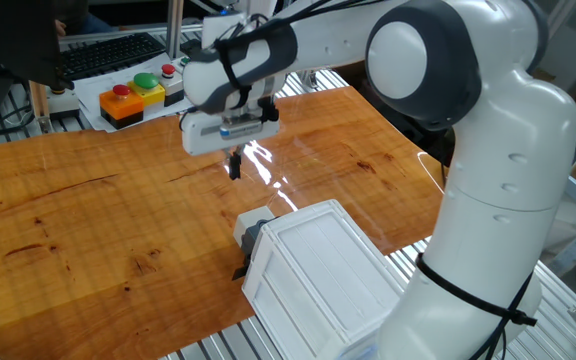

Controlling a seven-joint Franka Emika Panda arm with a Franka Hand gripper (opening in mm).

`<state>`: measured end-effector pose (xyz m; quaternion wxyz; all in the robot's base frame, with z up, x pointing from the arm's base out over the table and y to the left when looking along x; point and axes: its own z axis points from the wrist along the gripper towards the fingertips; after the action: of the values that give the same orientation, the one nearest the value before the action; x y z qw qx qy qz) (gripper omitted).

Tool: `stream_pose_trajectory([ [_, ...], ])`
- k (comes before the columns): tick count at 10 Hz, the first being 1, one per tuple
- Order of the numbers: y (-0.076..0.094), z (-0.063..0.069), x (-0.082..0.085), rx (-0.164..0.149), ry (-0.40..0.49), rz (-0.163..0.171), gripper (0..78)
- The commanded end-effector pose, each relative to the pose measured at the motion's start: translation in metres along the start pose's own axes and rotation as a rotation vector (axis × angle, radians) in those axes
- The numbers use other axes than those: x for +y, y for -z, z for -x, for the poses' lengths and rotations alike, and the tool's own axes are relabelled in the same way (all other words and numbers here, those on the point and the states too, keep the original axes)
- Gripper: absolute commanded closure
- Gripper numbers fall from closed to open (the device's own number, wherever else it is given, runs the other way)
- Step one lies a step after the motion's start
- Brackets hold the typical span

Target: Press the button horizontally

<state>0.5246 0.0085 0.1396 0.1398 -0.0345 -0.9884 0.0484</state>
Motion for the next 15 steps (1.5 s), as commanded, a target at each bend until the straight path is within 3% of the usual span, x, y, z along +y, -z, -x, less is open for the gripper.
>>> stream_pose_trajectory([
  [1,-0.004,-0.001,0.000,-0.004,0.004,-0.009,0.1],
  [14,-0.004,-0.001,0.000,-0.004,0.004,-0.009,0.1],
  [15,-0.028,-0.004,-0.005,0.004,0.015,0.002,0.1],
])
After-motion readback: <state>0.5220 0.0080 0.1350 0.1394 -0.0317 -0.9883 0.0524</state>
